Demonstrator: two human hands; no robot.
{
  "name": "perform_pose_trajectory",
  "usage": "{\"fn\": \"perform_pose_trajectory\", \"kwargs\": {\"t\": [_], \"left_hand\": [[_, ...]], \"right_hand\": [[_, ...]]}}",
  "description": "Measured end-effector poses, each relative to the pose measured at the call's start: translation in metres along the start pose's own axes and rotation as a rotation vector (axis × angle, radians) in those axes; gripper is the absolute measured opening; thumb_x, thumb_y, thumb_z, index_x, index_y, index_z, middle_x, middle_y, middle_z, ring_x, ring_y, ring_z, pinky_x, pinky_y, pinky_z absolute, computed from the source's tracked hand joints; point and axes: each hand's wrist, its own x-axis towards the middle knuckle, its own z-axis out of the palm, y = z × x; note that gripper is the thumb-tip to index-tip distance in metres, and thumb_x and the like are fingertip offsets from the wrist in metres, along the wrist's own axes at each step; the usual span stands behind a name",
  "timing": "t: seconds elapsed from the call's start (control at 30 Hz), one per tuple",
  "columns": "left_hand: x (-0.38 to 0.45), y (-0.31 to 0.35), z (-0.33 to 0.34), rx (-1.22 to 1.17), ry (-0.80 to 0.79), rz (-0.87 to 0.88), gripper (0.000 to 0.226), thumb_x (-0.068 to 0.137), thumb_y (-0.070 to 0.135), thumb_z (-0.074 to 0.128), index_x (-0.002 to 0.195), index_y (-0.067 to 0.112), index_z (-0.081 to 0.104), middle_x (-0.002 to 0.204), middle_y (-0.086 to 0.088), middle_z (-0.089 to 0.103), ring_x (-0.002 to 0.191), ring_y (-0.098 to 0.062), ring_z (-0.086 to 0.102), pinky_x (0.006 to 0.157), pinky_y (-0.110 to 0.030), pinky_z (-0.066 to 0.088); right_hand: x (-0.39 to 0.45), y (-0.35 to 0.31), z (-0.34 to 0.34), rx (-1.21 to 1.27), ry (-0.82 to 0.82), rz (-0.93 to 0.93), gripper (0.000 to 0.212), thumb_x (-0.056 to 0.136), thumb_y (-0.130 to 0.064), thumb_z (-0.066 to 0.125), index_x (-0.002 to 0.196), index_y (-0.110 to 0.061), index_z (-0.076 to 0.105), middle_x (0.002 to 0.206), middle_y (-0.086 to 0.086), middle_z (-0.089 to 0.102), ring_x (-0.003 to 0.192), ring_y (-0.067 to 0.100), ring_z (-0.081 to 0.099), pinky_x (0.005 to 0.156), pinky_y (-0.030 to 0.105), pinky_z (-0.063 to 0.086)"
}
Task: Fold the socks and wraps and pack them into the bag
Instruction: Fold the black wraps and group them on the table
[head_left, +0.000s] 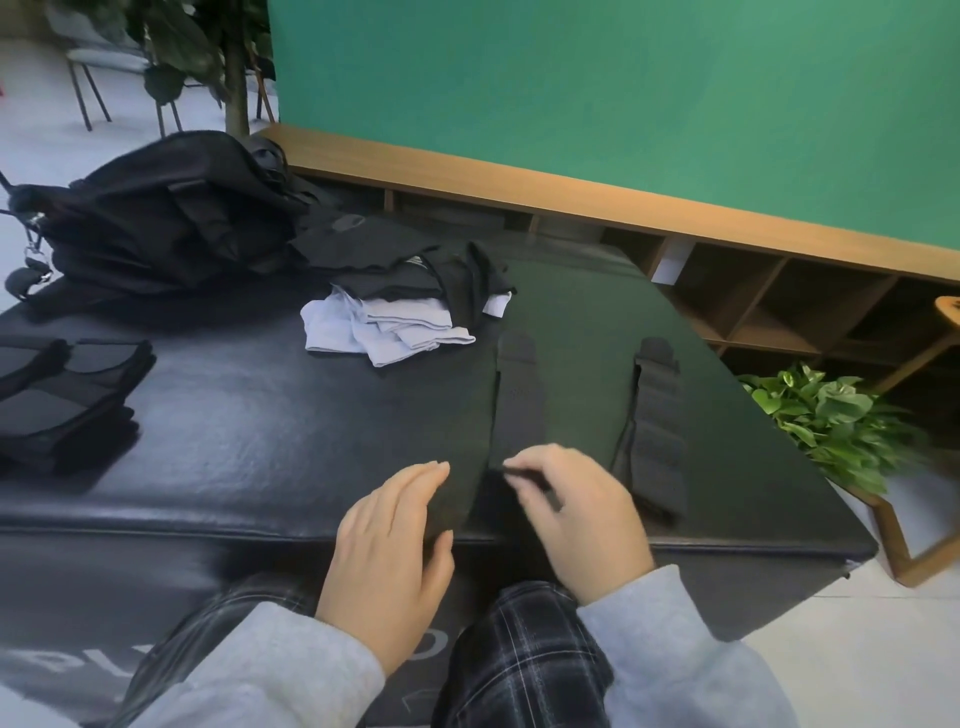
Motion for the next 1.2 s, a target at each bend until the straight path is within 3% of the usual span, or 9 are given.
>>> {"fn": "perform_pose_trajectory", "kwargs": {"t": [0.1, 0.23, 0.47, 0.6, 0.77, 0.93, 1.07, 1.17, 1.2], "left_hand": [[-0.001, 0.001, -0.004, -0.02, -0.026, 0.021, 0.049, 0.083, 0.037, 0.041, 0.131, 0.025, 0.038, 0.127, 0.012, 0.042, 0.112, -0.007, 0.044, 0.099, -0.022, 0.031], [0.0, 0.0, -0.004, -0.075, -0.005, 0.026, 0.04, 0.084, 0.037, 0.042, 0.122, 0.026, 0.044, 0.114, 0.012, 0.056, 0.103, -0.002, 0.046, 0.096, -0.022, 0.029], [0.001, -0.001, -0.003, -0.078, -0.015, 0.018, 0.025, 0.087, 0.034, 0.038, 0.104, 0.026, 0.056, 0.098, 0.015, 0.059, 0.095, -0.004, 0.05, 0.089, -0.027, 0.041], [0.002, -0.001, -0.002, -0.042, -0.035, 0.017, 0.035, 0.092, 0.04, 0.033, 0.1, 0.023, 0.062, 0.1, 0.012, 0.061, 0.095, -0.009, 0.058, 0.088, -0.035, 0.046], [0.001, 0.0, -0.002, 0.041, -0.001, 0.049, 0.06, 0.098, 0.049, 0.012, 0.092, 0.021, 0.065, 0.097, 0.008, 0.064, 0.09, -0.013, 0.063, 0.082, -0.039, 0.051], [0.003, 0.001, -0.002, 0.047, 0.003, 0.041, 0.066, 0.098, 0.052, 0.01, 0.09, 0.019, 0.066, 0.095, 0.005, 0.066, 0.086, -0.017, 0.065, 0.079, -0.038, 0.051], [0.002, 0.002, -0.005, 0.037, -0.022, 0.026, 0.056, 0.097, 0.054, 0.018, 0.087, 0.02, 0.061, 0.093, 0.006, 0.065, 0.089, -0.016, 0.065, 0.08, -0.039, 0.05], [0.002, 0.006, -0.008, -0.036, -0.038, -0.042, 0.035, 0.089, 0.047, 0.044, 0.105, 0.02, 0.059, 0.101, 0.006, 0.065, 0.092, -0.017, 0.063, 0.086, -0.042, 0.048], [0.003, 0.007, -0.008, -0.065, -0.033, -0.085, 0.038, 0.083, 0.043, 0.052, 0.113, 0.019, 0.058, 0.105, 0.005, 0.064, 0.096, -0.018, 0.061, 0.089, -0.041, 0.045]], "right_hand": [[-0.006, -0.009, 0.007, 0.003, -0.069, -0.031, 0.016, 0.083, -0.034, 0.052, 0.088, -0.025, 0.065, 0.08, -0.016, 0.065, 0.076, 0.004, 0.055, 0.066, 0.015, 0.044], [-0.008, -0.019, 0.012, 0.042, -0.184, -0.049, 0.018, 0.085, -0.04, 0.05, 0.089, -0.029, 0.064, 0.08, -0.017, 0.065, 0.074, 0.002, 0.058, 0.065, 0.016, 0.044], [-0.01, -0.025, 0.014, 0.132, -0.235, -0.035, 0.026, 0.087, -0.045, 0.047, 0.093, -0.028, 0.065, 0.086, -0.016, 0.065, 0.082, 0.001, 0.058, 0.072, 0.013, 0.044], [-0.01, -0.025, 0.013, 0.159, -0.148, 0.014, 0.028, 0.09, -0.043, 0.043, 0.094, -0.026, 0.066, 0.087, -0.021, 0.061, 0.088, -0.002, 0.055, 0.077, 0.007, 0.039], [-0.014, -0.008, 0.024, 0.106, -0.136, 0.198, 0.05, 0.088, -0.052, 0.025, 0.103, -0.024, 0.064, 0.093, -0.037, 0.044, 0.098, -0.015, 0.042, 0.086, 0.0, 0.028], [-0.019, 0.006, 0.03, 0.101, -0.109, 0.22, 0.05, 0.088, -0.05, 0.028, 0.101, -0.022, 0.067, 0.1, -0.03, 0.05, 0.101, -0.014, 0.043, 0.089, -0.002, 0.024], [-0.02, 0.007, 0.032, 0.091, -0.075, 0.182, 0.04, 0.088, -0.044, 0.037, 0.097, -0.021, 0.068, 0.1, -0.023, 0.055, 0.102, -0.008, 0.042, 0.091, -0.001, 0.025], [-0.023, 0.008, 0.035, 0.066, -0.055, 0.162, 0.035, 0.086, -0.04, 0.04, 0.097, -0.021, 0.067, 0.1, -0.023, 0.054, 0.102, -0.009, 0.041, 0.091, -0.002, 0.024], [-0.023, 0.009, 0.035, 0.063, -0.053, 0.162, 0.034, 0.086, -0.04, 0.041, 0.097, -0.021, 0.067, 0.101, -0.024, 0.054, 0.102, -0.009, 0.041, 0.091, -0.002, 0.024]]}}
